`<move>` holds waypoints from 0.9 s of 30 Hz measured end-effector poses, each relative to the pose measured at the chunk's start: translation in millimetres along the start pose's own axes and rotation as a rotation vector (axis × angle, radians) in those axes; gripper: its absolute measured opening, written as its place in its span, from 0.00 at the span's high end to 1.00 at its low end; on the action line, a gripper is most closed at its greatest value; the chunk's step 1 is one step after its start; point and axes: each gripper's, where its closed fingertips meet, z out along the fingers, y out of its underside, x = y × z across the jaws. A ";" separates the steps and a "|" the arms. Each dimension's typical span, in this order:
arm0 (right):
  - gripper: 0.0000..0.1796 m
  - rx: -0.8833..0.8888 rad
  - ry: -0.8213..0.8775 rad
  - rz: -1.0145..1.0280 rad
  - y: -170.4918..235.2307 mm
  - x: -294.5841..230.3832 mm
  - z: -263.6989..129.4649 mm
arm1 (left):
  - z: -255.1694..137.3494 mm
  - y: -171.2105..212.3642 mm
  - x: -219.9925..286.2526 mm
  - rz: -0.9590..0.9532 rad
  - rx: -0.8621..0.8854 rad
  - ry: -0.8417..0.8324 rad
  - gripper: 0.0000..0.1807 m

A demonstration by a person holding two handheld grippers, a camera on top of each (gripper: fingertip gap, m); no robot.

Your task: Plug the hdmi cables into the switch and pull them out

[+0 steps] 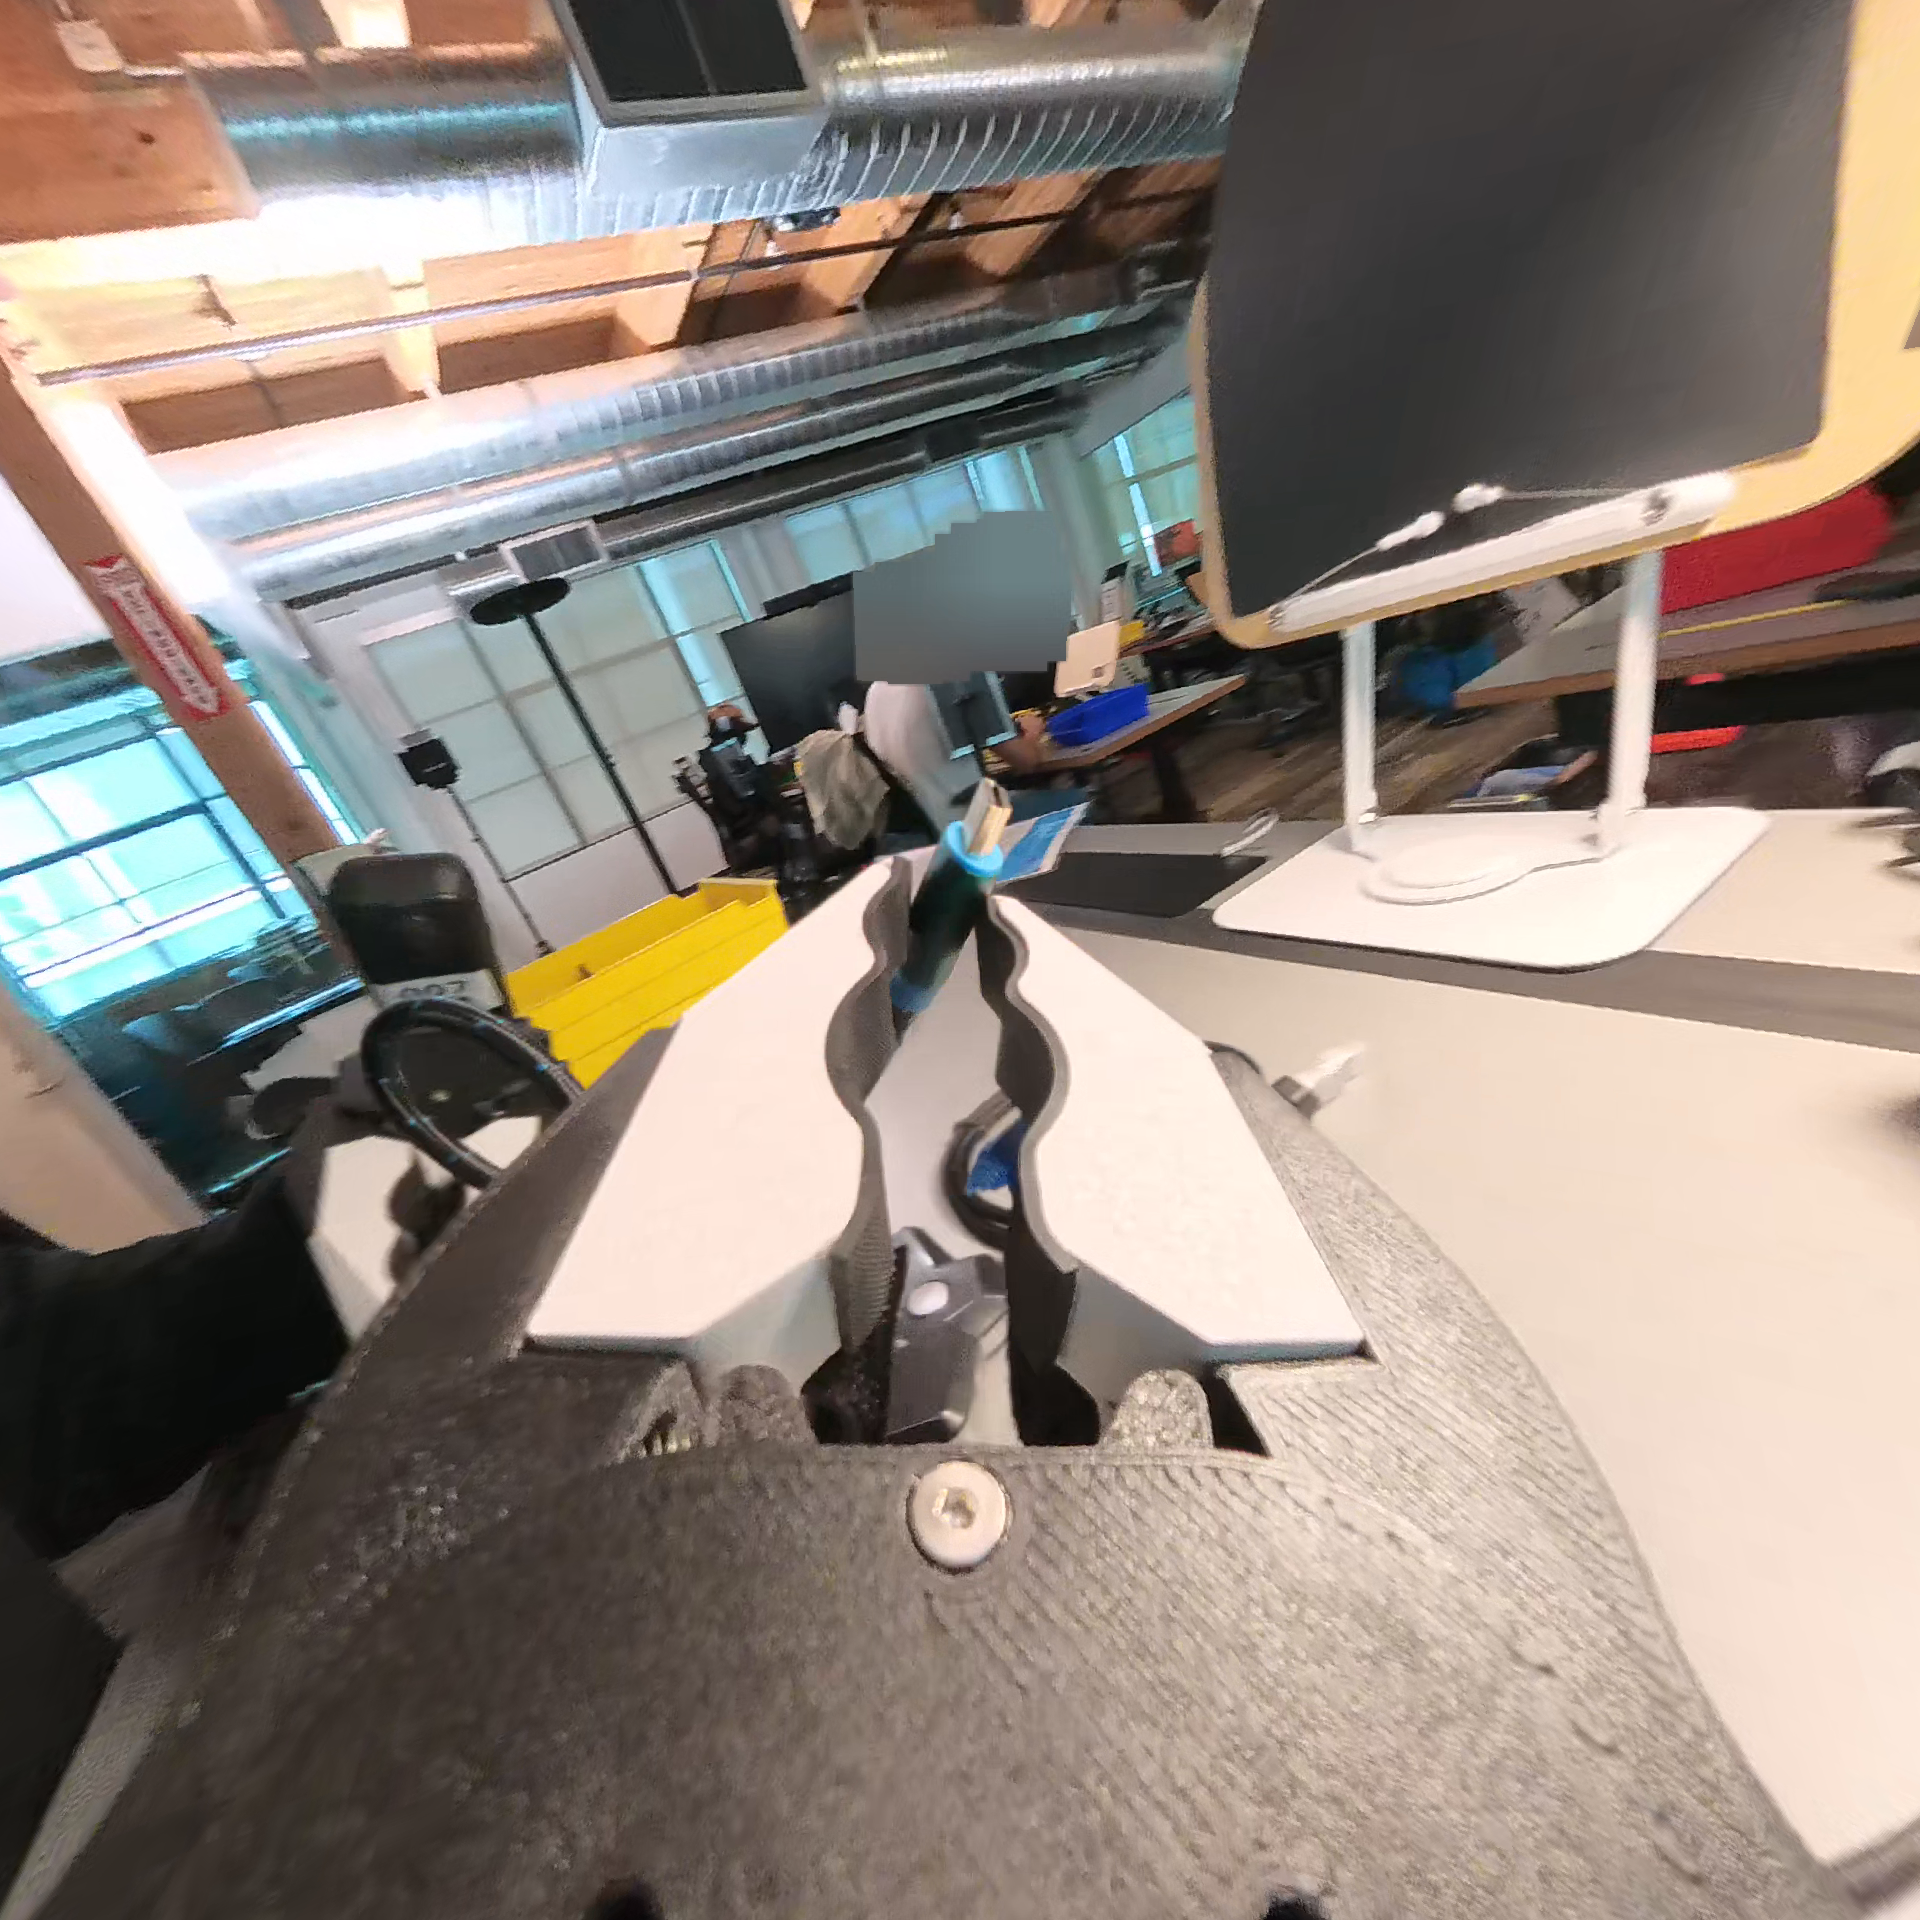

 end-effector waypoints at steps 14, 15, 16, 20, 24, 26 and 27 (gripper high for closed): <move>0.93 0.035 -0.040 0.019 -5.1 -10.9 0.5 | 7.5 9.4 17.1 0.135 -0.027 0.060 0.97; 0.93 0.033 -0.040 0.033 -3.9 -10.9 1.2 | 5.8 11.0 11.5 0.132 -0.038 0.035 0.97; 0.93 0.032 -0.047 0.042 -2.8 -12.1 2.0 | 3.3 12.1 6.3 0.128 -0.045 0.012 0.96; 0.93 -0.006 -0.092 0.080 6.7 -20.9 7.0 | -12.6 6.9 -8.2 0.108 -0.033 -0.060 0.92; 0.93 -0.091 -0.176 0.113 28.8 -41.4 18.0 | -48.6 -24.2 -12.1 0.025 0.136 -0.056 0.92; 0.93 -0.125 -0.242 0.163 40.6 -57.9 24.5 | -66.1 -40.6 -20.7 -0.014 0.251 -0.087 0.93; 0.93 -0.143 -0.268 0.181 47.2 -66.1 28.3 | -70.7 -47.3 -27.3 -0.053 0.305 -0.103 0.91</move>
